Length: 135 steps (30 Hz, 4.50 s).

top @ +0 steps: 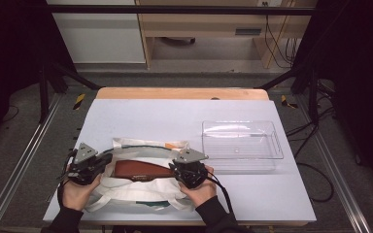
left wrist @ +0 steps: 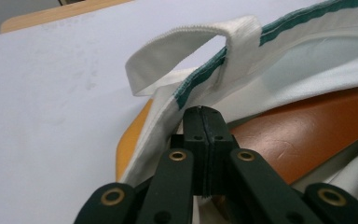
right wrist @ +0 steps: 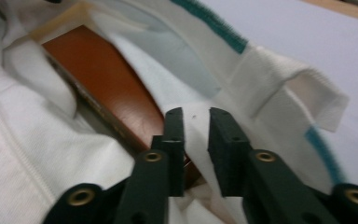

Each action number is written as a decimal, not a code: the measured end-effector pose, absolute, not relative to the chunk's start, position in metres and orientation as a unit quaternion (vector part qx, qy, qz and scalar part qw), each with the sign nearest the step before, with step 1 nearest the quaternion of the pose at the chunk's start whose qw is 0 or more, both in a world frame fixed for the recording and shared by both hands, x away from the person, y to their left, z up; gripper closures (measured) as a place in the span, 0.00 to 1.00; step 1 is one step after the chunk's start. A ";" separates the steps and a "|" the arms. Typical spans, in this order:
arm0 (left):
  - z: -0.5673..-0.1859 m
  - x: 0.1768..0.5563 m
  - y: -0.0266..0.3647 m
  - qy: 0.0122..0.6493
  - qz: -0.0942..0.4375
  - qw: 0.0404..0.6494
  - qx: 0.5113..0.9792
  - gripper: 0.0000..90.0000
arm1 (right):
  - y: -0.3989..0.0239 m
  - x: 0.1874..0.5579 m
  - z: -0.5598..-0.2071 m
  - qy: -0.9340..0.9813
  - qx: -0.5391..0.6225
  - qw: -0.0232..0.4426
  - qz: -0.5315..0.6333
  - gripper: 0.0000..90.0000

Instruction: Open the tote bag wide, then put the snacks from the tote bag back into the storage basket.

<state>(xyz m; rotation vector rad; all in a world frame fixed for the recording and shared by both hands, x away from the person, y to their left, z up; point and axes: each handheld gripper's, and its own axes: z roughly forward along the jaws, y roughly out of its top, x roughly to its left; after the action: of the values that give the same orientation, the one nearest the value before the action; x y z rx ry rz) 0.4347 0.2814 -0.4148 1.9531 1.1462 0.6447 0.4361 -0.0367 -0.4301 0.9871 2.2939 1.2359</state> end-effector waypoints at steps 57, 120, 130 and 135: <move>-0.427 0.413 0.304 0.467 0.270 0.396 0.743 0.99 | -0.036 0.454 -0.449 0.775 0.416 0.217 0.424 0.92; -0.406 0.402 0.332 0.493 0.308 0.461 0.670 0.26 | -0.010 0.467 -0.447 0.857 0.280 0.122 0.415 0.25; -0.407 0.402 0.334 0.498 0.306 0.462 0.668 0.27 | -0.010 0.467 -0.449 0.867 0.263 0.117 0.406 0.28; -0.408 0.403 0.334 0.499 0.303 0.461 0.668 0.27 | -0.012 0.459 -0.441 0.875 0.254 0.115 0.396 0.34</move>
<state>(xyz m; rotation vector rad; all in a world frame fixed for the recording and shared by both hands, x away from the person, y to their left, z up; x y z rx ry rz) 0.4030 0.3337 -0.4078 1.6444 1.2283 0.7453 0.4595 -0.0118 -0.4414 0.7457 2.5645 1.1592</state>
